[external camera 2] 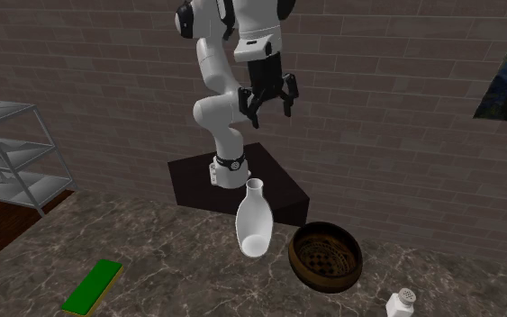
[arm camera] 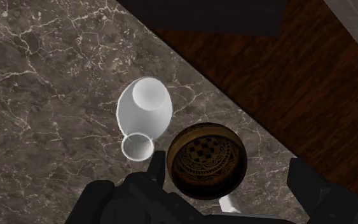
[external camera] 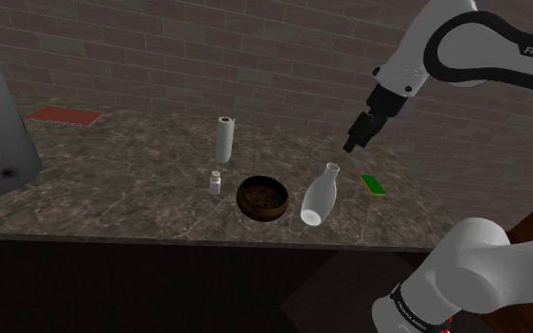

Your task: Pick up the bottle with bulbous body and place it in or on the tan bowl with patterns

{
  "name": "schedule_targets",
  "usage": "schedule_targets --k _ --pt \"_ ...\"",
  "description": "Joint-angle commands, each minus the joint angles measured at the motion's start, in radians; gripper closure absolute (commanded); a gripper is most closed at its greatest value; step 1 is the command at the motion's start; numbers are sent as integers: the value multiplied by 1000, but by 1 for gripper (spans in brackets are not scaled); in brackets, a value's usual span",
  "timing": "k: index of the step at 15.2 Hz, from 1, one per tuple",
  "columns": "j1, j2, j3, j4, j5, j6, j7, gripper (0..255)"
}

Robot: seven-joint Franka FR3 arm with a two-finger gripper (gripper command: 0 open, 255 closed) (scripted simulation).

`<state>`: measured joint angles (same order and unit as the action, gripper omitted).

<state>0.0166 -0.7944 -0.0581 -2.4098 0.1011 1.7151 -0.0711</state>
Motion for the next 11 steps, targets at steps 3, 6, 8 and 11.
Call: schedule_targets --k 3,6,8,11 --pt "-14 44 -3 -21 -22 48 -2 0" --pt "-36 117 -8 -45 -56 121 -2 0" --pt "-51 169 -12 -56 -79 170 -1 0" --pt "-75 254 -19 -66 -115 242 5 0"
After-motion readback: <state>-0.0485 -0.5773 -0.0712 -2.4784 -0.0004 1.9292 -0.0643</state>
